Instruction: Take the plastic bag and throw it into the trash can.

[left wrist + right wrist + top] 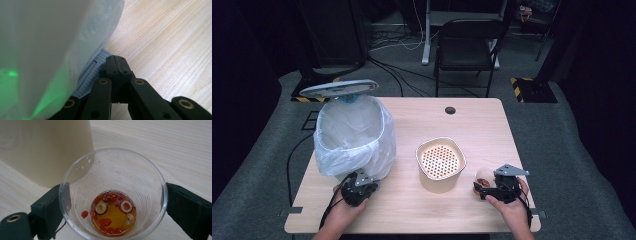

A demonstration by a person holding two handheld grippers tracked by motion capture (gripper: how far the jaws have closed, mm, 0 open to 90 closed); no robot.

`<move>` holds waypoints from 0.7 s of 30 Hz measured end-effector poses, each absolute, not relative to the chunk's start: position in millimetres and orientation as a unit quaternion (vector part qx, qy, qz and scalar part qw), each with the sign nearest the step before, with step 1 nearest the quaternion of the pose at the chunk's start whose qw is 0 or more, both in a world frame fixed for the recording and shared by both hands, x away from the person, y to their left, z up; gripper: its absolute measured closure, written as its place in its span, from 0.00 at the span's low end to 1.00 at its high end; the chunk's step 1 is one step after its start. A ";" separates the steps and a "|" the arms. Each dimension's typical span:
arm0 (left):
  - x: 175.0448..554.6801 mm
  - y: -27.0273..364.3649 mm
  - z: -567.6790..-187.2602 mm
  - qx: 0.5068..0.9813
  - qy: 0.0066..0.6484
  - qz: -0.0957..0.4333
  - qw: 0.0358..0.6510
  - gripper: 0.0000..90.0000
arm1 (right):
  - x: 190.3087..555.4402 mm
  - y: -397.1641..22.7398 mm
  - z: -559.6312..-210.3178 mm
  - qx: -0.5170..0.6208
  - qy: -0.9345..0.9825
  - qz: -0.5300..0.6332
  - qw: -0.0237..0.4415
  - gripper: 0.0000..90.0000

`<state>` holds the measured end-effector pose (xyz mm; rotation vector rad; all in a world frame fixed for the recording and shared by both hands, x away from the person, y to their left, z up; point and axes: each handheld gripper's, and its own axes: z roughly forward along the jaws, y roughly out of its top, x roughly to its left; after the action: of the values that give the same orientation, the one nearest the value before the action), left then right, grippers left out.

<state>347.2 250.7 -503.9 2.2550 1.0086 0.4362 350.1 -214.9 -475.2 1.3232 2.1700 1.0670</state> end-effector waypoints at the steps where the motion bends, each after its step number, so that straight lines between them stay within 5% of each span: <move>1: 347.2 250.7 -503.9 0.854 0.382 0.165 0.311 1.00 | 350.4 -215.1 -476.2 0.468 0.774 0.380 0.192 0.13; 21: 347.2 250.7 -503.9 0.854 0.382 0.165 0.311 1.00 | 352.5 -213.9 -483.7 0.448 0.784 0.385 0.193 0.37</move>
<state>347.2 250.7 -503.9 2.2551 1.0092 0.4361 352.5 -213.9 -483.7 1.2578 2.1985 1.0791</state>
